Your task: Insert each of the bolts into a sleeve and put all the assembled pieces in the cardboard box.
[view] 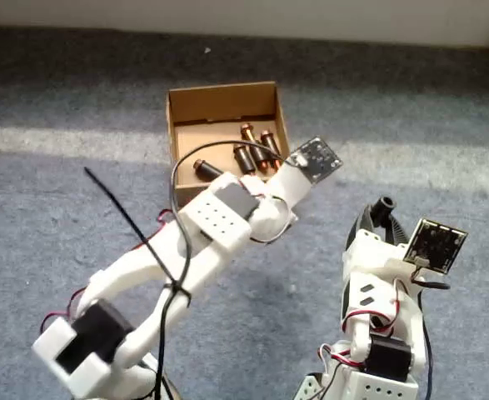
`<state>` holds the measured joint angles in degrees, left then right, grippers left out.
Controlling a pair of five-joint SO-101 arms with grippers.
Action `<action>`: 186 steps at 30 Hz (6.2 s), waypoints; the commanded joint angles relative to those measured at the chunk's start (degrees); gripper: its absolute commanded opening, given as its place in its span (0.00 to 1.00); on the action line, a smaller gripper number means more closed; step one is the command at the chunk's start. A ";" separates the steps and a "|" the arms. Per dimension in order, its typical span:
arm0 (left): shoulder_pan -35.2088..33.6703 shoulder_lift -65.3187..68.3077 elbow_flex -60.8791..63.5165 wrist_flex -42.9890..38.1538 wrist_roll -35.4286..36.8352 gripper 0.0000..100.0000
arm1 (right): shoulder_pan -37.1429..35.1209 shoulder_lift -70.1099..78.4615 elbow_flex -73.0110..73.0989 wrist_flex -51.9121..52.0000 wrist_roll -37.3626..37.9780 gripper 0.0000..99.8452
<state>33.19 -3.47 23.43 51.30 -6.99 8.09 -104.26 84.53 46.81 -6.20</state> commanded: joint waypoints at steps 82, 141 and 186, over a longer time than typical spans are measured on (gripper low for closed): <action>-32.13 -63.78 52.18 -7.65 -5.80 0.11 | -2.15 -0.92 -0.22 -1.63 2.99 0.01; -18.95 14.73 -2.15 20.57 -52.57 0.13 | -3.03 -0.92 -0.13 -4.00 5.01 0.01; -22.20 -46.73 36.62 -12.75 0.62 0.01 | -23.78 -0.92 0.31 -1.36 4.75 0.01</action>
<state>13.14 -41.45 56.04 42.86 -10.86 -11.43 -104.26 84.70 45.32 -1.63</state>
